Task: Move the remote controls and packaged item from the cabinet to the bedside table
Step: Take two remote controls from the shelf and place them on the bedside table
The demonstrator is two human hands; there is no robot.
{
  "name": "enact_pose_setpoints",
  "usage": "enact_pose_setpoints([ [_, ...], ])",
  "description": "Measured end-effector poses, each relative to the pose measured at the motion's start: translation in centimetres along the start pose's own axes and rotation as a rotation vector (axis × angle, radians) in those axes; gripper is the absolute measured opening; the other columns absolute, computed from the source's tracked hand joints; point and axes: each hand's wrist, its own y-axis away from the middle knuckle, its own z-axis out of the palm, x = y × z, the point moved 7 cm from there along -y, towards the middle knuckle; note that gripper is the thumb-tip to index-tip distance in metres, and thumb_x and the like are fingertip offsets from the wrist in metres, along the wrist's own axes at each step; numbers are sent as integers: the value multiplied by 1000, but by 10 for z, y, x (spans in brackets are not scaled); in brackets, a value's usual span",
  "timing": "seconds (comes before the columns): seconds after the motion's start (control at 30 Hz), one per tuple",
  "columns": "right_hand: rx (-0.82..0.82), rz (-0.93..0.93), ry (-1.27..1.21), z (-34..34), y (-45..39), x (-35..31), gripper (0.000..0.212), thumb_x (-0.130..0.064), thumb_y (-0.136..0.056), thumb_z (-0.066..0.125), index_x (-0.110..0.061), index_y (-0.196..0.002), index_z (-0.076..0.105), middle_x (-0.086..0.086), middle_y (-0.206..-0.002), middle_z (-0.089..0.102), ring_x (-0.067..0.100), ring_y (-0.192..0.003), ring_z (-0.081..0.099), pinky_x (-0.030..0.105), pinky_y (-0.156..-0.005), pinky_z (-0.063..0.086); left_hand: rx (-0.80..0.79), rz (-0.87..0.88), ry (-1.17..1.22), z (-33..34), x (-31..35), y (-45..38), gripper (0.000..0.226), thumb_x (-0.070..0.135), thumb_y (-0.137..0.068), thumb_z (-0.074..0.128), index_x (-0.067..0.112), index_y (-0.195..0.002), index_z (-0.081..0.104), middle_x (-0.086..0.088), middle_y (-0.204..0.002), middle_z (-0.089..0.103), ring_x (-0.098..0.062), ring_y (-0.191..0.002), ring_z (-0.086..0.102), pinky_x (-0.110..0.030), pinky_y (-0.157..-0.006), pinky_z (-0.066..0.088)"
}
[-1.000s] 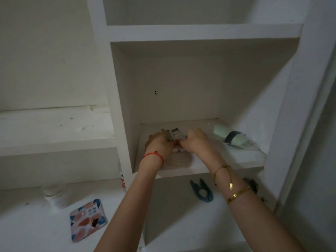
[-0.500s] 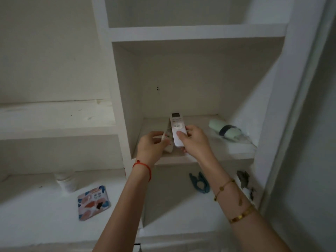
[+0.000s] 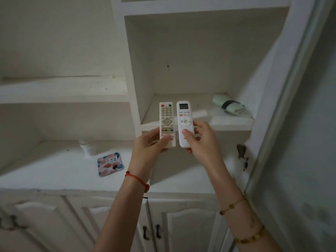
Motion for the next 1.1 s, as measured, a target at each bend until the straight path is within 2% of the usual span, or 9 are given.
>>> enact_pose_setpoints([
  [0.17,-74,49,-61,7,35,14,37,-21,-90,65,-18,-124,50,1,-113,64,19,-90,67,18,-51,48,25,-52,28,-12,-16,39,34,8,-89,65,8,-123,65,-6,-111,74,-21,-102,71,-30,-81,60],
  [0.43,-137,112,-100,19,84,29,38,-22,-90,66,-18,-125,51,-4,-114,63,11,-85,68,17,-51,50,60,-150,62,-39,-45,81,36,9,-86,69,11,-122,66,-7,-108,75,-24,-99,72,-34,-85,59],
  [0.57,-186,146,-109,31,102,33,40,-24,-90,66,-20,-127,51,-5,-118,64,12,-87,70,20,-53,52,104,-185,75,-56,-54,100,36,9,-86,69,11,-122,65,-6,-106,76,-22,-97,73,-31,-82,60],
  [0.67,-240,151,-127,45,113,33,38,-23,-90,66,-21,-125,52,-4,-117,65,13,-86,70,20,-53,52,151,-213,83,-73,-59,115,35,8,-86,69,12,-121,66,-5,-106,76,-23,-98,72,-34,-86,60],
  [0.8,-324,162,-134,72,127,35,39,-22,-90,66,-19,-127,52,0,-118,66,16,-87,71,20,-52,51,246,-241,84,-103,-66,140,37,10,-84,71,14,-120,67,-3,-105,76,-21,-96,73,-31,-82,59],
  [0.93,-438,169,-121,103,148,37,42,-24,-90,66,-19,-128,51,-4,-117,65,10,-83,71,22,-54,54,360,-270,83,-132,-73,172,40,10,-83,72,12,-122,65,-4,-106,76,-20,-96,73,-26,-76,58],
  [1.1,-626,198,-126,150,182,39,40,-22,-90,66,-20,-127,49,-2,-117,63,11,-85,70,25,-56,57,518,-314,83,-167,-78,221,41,10,-84,70,12,-124,64,-5,-108,76,-20,-97,73,-28,-82,60],
])
